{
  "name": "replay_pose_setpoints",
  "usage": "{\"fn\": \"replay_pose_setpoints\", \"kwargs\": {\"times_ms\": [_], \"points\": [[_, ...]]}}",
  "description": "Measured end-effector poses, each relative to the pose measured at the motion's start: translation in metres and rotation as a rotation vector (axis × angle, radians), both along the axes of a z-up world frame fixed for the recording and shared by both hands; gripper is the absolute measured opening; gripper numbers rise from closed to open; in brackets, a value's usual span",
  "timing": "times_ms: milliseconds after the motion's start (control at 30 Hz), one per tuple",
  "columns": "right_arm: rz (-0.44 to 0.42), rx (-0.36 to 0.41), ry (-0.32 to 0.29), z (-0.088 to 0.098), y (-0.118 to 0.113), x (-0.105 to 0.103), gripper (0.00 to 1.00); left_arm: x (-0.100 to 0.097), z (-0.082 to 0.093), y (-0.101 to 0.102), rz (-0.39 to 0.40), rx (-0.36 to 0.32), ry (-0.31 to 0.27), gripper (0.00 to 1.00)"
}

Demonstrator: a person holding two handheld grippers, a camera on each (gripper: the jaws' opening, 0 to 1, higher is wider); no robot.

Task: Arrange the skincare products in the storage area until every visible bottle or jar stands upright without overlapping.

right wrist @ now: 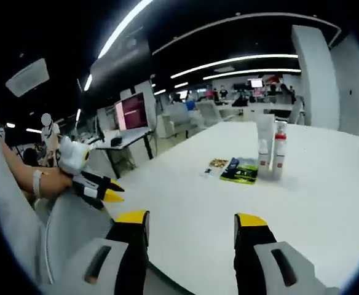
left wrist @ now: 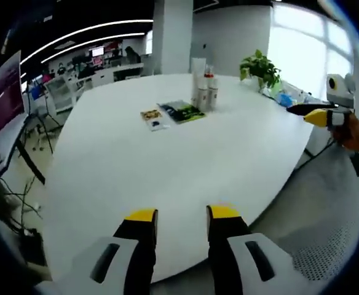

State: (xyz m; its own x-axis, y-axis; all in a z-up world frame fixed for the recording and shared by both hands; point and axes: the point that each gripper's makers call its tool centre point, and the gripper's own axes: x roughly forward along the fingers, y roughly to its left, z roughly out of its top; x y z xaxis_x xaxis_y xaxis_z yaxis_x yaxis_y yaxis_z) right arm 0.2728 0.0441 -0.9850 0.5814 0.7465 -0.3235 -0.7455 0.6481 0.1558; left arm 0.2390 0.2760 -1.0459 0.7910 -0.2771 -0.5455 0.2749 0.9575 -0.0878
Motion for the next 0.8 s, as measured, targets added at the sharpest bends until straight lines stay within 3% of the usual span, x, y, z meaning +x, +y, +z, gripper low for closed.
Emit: {"fn": "replay_pose_setpoints", "kwargs": {"times_ms": [67,233,267,333,400,500,600,667,733,800], "points": [[-0.002,0.007,-0.009,0.003,0.0,0.0,0.61,-0.002,0.012,-0.001,0.009,-0.042,-0.034,0.33],[0.007,0.058,-0.05,0.013,0.009,0.003,0.69,0.009,0.065,-0.024,-0.014,-0.124,-0.219,0.57],[0.014,0.067,-0.054,0.015,0.011,0.003,0.71,0.013,0.077,-0.033,-0.025,-0.176,-0.269,0.61],[0.036,0.1,-0.063,0.02,0.02,0.002,0.74,0.013,0.088,-0.043,-0.031,-0.239,-0.311,0.69],[0.059,0.107,-0.08,0.023,0.027,0.001,0.76,0.012,0.087,-0.043,-0.026,-0.228,-0.34,0.73],[0.1,0.104,-0.102,0.025,0.035,-0.004,0.82,0.009,0.077,-0.047,-0.019,-0.234,-0.318,0.81],[0.145,0.081,-0.121,0.022,0.039,-0.01,0.89,0.011,0.075,-0.054,-0.056,-0.176,-0.332,0.93],[0.163,0.063,-0.13,0.017,0.041,-0.011,0.94,0.012,0.075,-0.057,-0.059,-0.196,-0.343,0.99],[0.159,0.053,-0.118,0.012,0.041,-0.01,0.99,0.01,0.076,-0.058,-0.061,-0.198,-0.358,0.99],[0.149,0.023,-0.09,0.003,0.04,-0.008,0.99,0.01,0.07,-0.057,-0.072,-0.143,-0.366,0.99]]}}
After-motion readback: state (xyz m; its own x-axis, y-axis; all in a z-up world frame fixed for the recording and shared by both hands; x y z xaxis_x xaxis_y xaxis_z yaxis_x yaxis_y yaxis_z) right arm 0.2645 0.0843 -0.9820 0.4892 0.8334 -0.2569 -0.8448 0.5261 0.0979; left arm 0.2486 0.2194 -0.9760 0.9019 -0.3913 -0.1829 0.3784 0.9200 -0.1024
